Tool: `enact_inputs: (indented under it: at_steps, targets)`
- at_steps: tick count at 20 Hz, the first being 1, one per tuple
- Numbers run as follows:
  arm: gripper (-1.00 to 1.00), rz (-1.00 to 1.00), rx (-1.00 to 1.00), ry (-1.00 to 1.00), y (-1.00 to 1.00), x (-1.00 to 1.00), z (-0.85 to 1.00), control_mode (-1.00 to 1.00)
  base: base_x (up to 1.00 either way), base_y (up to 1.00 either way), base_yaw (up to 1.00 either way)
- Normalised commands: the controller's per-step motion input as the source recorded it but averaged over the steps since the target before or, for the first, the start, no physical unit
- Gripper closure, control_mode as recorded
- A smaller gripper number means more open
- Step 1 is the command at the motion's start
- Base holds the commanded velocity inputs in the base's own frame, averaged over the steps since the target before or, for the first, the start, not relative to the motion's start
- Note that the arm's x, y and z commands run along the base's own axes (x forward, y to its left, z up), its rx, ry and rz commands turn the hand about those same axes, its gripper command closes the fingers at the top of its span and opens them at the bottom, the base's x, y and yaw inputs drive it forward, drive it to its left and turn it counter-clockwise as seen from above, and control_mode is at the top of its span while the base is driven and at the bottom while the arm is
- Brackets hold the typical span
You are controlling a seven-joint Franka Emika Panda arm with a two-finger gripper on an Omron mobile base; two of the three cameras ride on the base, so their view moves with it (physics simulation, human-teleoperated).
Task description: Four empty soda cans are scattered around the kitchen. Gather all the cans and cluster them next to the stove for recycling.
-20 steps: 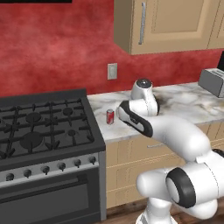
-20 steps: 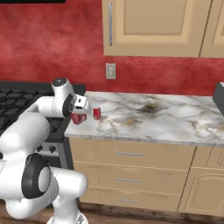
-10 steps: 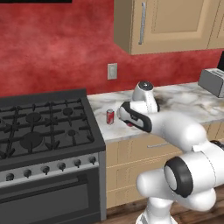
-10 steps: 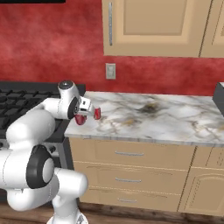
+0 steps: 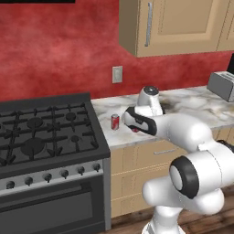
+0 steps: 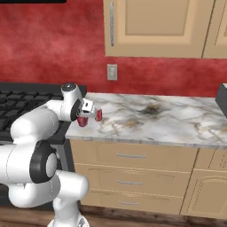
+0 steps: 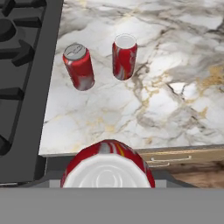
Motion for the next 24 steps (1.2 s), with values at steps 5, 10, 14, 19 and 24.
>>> enact_inputs:
  at_steps: [5,10,14,19,24]
  targets:
    - [1.0,0.0,0.0,0.0,0.0,0.13,-0.12,-1.0,0.0,0.0,0.0]
    - [1.0,0.0,0.0,0.0,-0.01,0.11,-0.13,-1.0,0.0,0.0,0.0]
    - [1.0,0.0,0.0,0.0,0.0,0.14,-0.15,-1.0,0.0,0.0,0.0]
    - [1.0,0.0,0.0,0.0,0.0,0.16,-0.14,-1.0,0.0,0.0,0.0]
    - [1.0,0.0,0.0,0.0,0.0,0.18,-0.11,-1.0,0.0,0.0,0.0]
